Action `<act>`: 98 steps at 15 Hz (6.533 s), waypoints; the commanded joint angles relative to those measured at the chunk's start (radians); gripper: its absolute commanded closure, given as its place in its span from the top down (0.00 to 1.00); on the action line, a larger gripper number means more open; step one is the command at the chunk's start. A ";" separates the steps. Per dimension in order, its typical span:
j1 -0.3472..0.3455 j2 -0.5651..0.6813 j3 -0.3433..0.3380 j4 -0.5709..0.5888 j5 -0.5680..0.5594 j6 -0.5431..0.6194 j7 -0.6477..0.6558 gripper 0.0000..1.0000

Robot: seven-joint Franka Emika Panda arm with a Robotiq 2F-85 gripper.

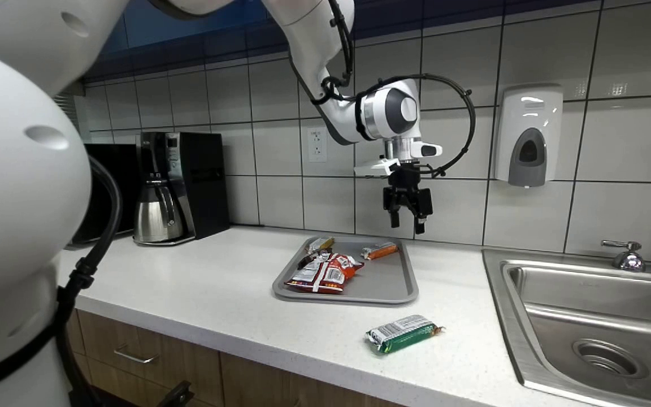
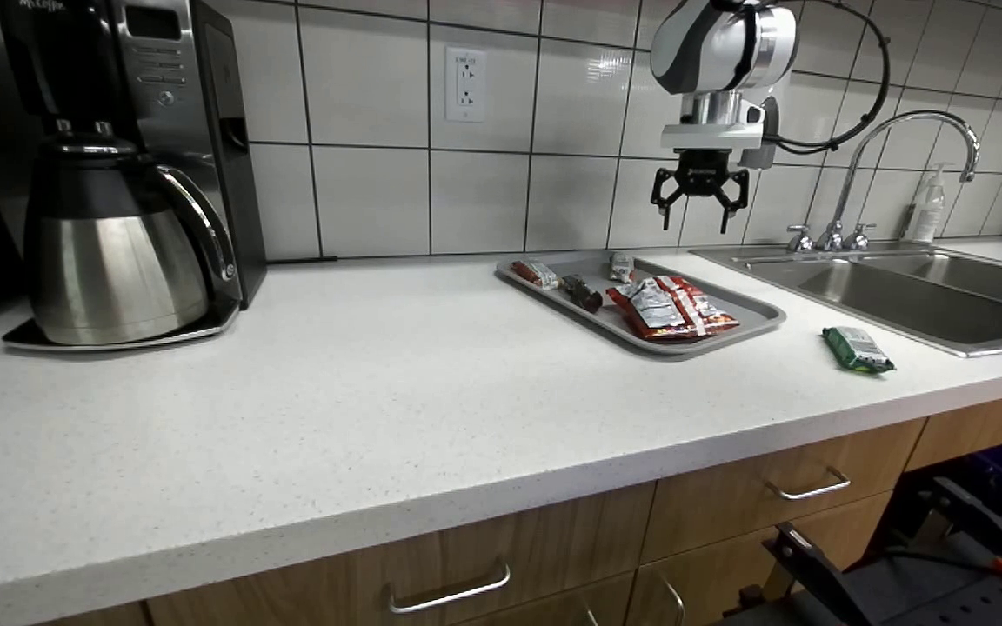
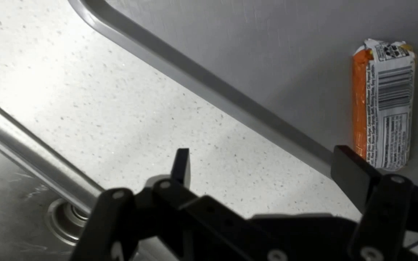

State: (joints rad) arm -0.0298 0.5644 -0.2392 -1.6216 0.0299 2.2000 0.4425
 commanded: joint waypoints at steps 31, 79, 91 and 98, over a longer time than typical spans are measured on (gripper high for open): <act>-0.059 -0.495 0.006 -0.643 -0.165 0.142 0.095 1.00; -0.150 -0.460 -0.027 -0.971 -0.344 0.506 -0.011 1.00; -0.138 -0.443 -0.040 -0.968 -0.320 0.531 -0.029 0.31; -0.146 -0.506 -0.025 -0.974 -0.255 0.497 -0.076 0.16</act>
State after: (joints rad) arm -0.1800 0.1178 -0.2651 -2.5875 -0.2662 2.7215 0.3985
